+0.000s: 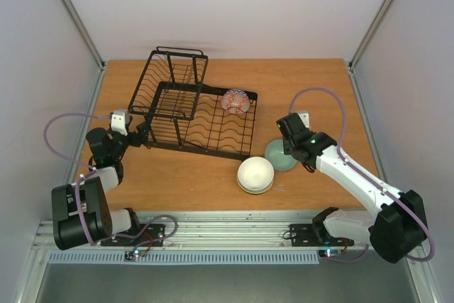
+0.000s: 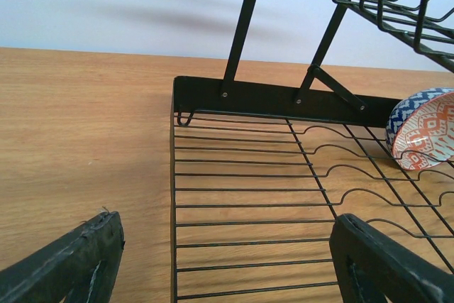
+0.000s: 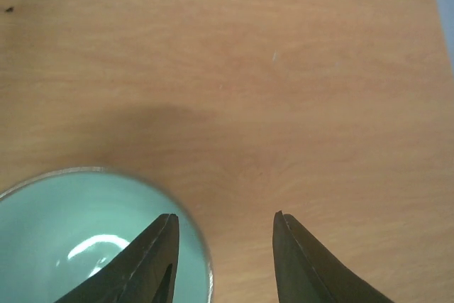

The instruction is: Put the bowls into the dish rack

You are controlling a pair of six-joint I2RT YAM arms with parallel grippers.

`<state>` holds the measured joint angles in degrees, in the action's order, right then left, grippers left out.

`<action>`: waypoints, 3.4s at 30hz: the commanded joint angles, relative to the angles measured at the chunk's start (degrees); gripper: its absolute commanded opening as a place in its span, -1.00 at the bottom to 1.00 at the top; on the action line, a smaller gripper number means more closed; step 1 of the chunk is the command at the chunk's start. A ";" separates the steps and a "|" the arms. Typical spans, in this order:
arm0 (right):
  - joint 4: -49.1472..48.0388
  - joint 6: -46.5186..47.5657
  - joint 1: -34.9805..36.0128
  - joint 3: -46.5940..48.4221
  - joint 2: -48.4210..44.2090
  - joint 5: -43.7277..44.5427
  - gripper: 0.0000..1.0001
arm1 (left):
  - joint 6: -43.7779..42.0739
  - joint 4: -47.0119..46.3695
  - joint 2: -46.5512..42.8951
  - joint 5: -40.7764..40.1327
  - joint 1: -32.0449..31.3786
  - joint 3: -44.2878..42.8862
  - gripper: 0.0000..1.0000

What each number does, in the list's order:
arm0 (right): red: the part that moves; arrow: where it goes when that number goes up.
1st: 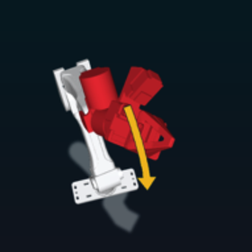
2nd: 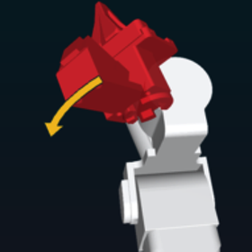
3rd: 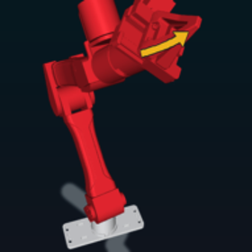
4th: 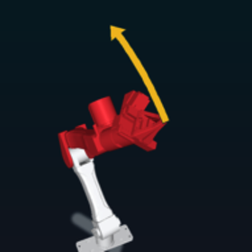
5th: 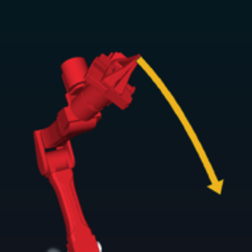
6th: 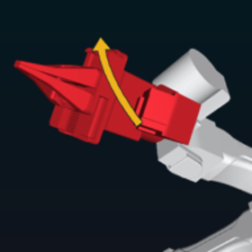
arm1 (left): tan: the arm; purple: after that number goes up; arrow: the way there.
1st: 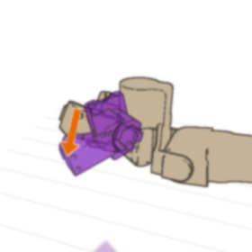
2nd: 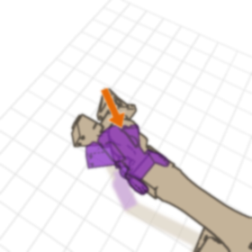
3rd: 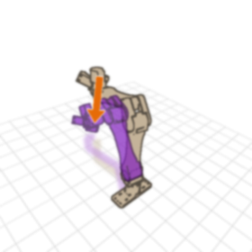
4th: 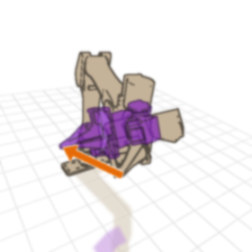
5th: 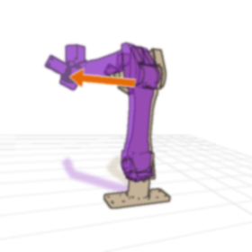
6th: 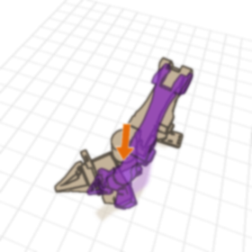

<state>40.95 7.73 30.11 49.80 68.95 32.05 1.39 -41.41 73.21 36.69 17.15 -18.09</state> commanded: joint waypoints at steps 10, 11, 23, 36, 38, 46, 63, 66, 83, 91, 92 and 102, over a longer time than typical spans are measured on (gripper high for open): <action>-5.30 -7.30 -5.05 -9.37 -5.46 -17.89 -0.41 | -1.23 -3.77 0.38 0.78 -0.38 -0.43 0.62; -5.20 -7.43 -5.06 -9.30 -5.44 -17.52 -0.41 | -1.28 -3.91 0.36 0.88 -0.36 -0.31 0.62; -1.95 -11.04 -5.15 -8.42 -4.48 -14.26 -0.34 | -1.30 -4.21 0.12 1.50 -0.36 -0.20 0.62; -1.08 -16.26 -5.15 -9.99 -4.32 -14.71 -0.35 | -1.30 -4.35 -0.89 2.07 -0.36 0.14 0.62; -1.05 -16.65 -5.15 -10.10 -4.09 -14.59 -0.35 | -1.22 -4.31 -1.17 2.16 -0.37 0.24 0.63; -0.41 -18.41 -5.16 -10.71 -3.79 -14.34 -0.33 | -1.12 -4.31 -1.32 2.51 -0.36 0.33 0.63; -0.74 -18.77 -5.15 -11.48 -3.93 -14.60 -0.79 | -1.23 -4.26 -1.28 2.82 -0.36 0.33 0.64; 0.70 -18.68 -5.15 -11.44 -5.44 -13.53 -0.82 | -1.30 -4.13 -1.06 2.78 -0.36 0.19 0.64; 5.60 -11.08 -4.97 -7.34 -15.90 -7.37 -0.97 | -1.21 -3.94 -0.71 2.83 -0.38 -0.02 0.65; 1.44 -4.45 -4.65 -1.90 -16.67 -4.42 -0.97 | -0.97 -4.03 -0.66 3.04 -0.36 0.03 0.66; 0.59 -3.27 -4.48 -1.02 -16.18 -4.17 -0.97 | -0.95 -4.08 -0.69 3.04 -0.36 -0.01 0.66; -22.61 28.61 15.66 6.35 -1.04 15.00 -0.97 | -0.96 -4.41 -1.03 3.26 -0.36 0.22 0.67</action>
<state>35.97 16.49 38.24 53.17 62.33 35.29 1.02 -41.69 72.73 37.56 17.17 -18.09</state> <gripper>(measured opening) 0.060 0.831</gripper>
